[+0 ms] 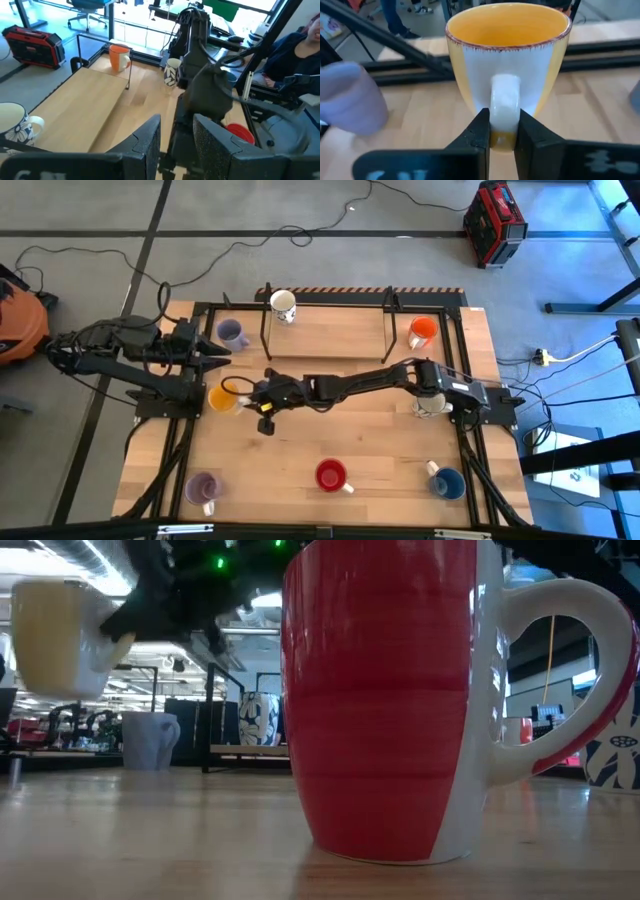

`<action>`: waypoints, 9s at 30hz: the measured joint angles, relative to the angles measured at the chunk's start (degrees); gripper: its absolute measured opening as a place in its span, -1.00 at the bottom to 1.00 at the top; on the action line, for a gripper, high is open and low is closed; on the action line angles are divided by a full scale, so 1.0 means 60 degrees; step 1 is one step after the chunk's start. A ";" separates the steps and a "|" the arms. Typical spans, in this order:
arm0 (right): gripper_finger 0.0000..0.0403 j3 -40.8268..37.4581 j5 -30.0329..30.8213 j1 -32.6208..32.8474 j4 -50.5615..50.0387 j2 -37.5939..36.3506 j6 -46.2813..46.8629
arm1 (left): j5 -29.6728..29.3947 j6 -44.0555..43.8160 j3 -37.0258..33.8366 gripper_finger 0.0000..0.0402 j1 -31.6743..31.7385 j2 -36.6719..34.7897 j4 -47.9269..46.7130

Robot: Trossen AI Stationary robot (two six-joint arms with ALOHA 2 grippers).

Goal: Place coffee mugs
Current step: Put the yellow mug on the shelf, then put the orange mug on the shelf

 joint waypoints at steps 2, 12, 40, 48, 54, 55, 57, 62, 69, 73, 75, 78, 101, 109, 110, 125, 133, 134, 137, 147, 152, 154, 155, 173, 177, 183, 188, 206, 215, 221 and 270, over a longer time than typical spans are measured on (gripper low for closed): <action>-0.83 0.0005 0.0179 0.0000 -0.0180 -0.0286 -0.0113 | -0.0048 0.0003 0.0003 -0.45 0.0000 -0.0003 0.0032; -0.83 0.0008 0.0148 0.0000 -0.1633 -0.1034 -0.0498 | -0.0311 0.0000 0.0000 -0.45 0.0000 0.0000 0.0027; -0.83 -0.8286 0.4067 -0.0684 0.1405 -0.6718 0.0846 | -0.1762 0.0003 0.0000 -0.45 -0.0004 0.0015 0.0883; -0.83 -0.8295 0.5021 -0.1800 0.2347 -0.6119 0.1359 | -0.1953 0.0003 0.0000 -0.45 0.0000 0.0095 0.0920; -0.83 -0.8287 0.5490 -0.2399 0.3015 -0.5369 0.1624 | -0.1953 0.0001 0.0000 -0.45 0.0000 0.0170 0.0933; -0.83 -0.8287 0.5576 -0.2476 0.3103 -0.5259 0.1755 | -0.1950 0.0003 0.0000 -0.45 0.0000 0.0177 0.0927; -0.83 -0.8287 0.5790 -0.2607 0.3389 -0.5013 0.1989 | -0.1950 0.0003 0.0000 -0.45 0.0000 0.0196 0.0927; -0.83 -0.8287 0.5981 -0.2858 0.4014 -0.4350 0.2372 | -0.1950 0.0003 0.0000 -0.45 0.0000 0.0282 0.0929; -0.83 -0.8160 0.5939 -0.3145 0.4726 -0.3685 0.2548 | -0.2023 0.0003 0.0000 -0.45 0.0000 0.0420 0.0922; -0.83 -0.7670 0.5717 -0.3279 0.4702 -0.3248 0.2519 | -0.2041 0.0003 0.0000 -0.45 0.0000 0.0546 0.0925; -0.83 -0.7445 0.5643 -0.3289 0.4519 -0.3037 0.2517 | -0.2036 0.0003 0.0000 -0.45 0.0000 0.0561 0.0923; -0.83 -0.7335 0.5897 -0.3286 0.4113 -0.3002 0.2511 | -0.2041 0.0003 0.0000 -0.45 0.0000 0.0586 0.0932; -0.40 -0.7311 0.5274 -0.3388 0.3795 -0.3020 0.2483 | -0.2037 0.0007 0.0000 -0.45 0.0000 0.0594 0.1106; -0.09 -0.7314 0.4867 -0.3344 0.2762 -0.3326 0.2508 | -0.2037 0.0007 0.0000 -0.45 0.0000 0.0594 0.1106; -0.05 -0.7315 0.4875 -0.3305 0.2688 -0.3424 0.2492 | -0.2037 0.0007 0.0000 -0.45 -0.0003 0.0594 0.1106; 0.00 -0.7316 0.4937 -0.1728 -0.0027 -0.5749 0.1689 | -0.1666 0.0236 0.0000 -0.45 0.0000 0.0657 0.1104; -0.07 -0.7322 0.4144 0.0021 -0.2345 -0.7334 0.2312 | -0.0738 0.0477 0.0000 -0.45 -0.0007 0.1290 0.1058; -0.07 -0.7320 0.4049 0.0249 -0.2549 -0.7443 0.2506 | -0.0644 0.0499 0.0000 -0.45 -0.0004 0.1470 0.1058; -0.09 -0.7318 0.4005 0.1009 -0.3331 -0.7713 0.3059 | -0.0568 0.0574 0.0000 -0.45 -0.0004 0.2005 0.0860; -0.10 -0.7320 0.5265 0.2559 -0.5201 -0.8257 0.4044 | 0.0367 0.1214 0.0000 -0.45 0.0408 0.4113 0.1057; -0.10 -0.7322 0.5586 0.2938 -0.5737 -0.8840 0.4005 | 0.0375 0.0699 0.0589 -0.45 0.1604 0.4490 0.0706; -0.10 -0.7322 0.5612 0.2929 -0.5730 -0.9055 0.3889 | 0.0090 0.0438 0.1063 -0.45 0.2433 0.4594 -0.0050; -0.10 -0.7322 0.5554 0.2929 -0.5733 -0.9166 0.3825 | -0.0117 0.0289 0.1342 -0.45 0.2882 0.4684 -0.0470; -0.10 -0.7322 0.4711 0.2932 -0.5948 -0.9567 0.3668 | 0.0999 0.0820 0.1263 -0.45 1.0527 0.6327 -0.3942; -0.10 -0.7322 0.4709 0.2929 -0.6112 -0.9567 0.3583 | 0.1377 0.1029 0.0958 -0.45 1.1010 0.6592 -0.3823; -0.10 -0.7326 0.5161 0.2925 -0.6526 -0.9675 0.3477 | 0.2474 0.0869 0.1590 -0.45 1.0049 0.6258 -0.3699; -0.10 -0.7326 0.5504 0.2635 -0.7096 -1.0256 0.3538 | 0.2602 0.0606 0.2065 -0.45 0.8197 0.5715 -0.2321; -0.10 -0.9791 0.5491 -0.1075 -0.9985 -1.4168 0.5859 | 0.3053 0.0493 0.2067 -0.45 0.4113 0.6207 0.2592; -0.10 -1.1648 0.4288 -0.3301 -0.8585 -1.4518 0.7076 | 0.3143 0.0484 0.2055 -0.45 0.4113 0.6823 0.2770; -0.10 -1.1774 0.3715 -0.4936 -0.8093 -1.4118 0.5735 | 0.3150 0.0484 0.2055 -0.45 0.4116 0.6906 0.2789; -0.93 -1.1777 0.2173 -0.8015 -0.8246 -1.0439 -0.5878 | 0.3150 0.0740 0.2058 -0.45 0.4113 0.6834 0.2789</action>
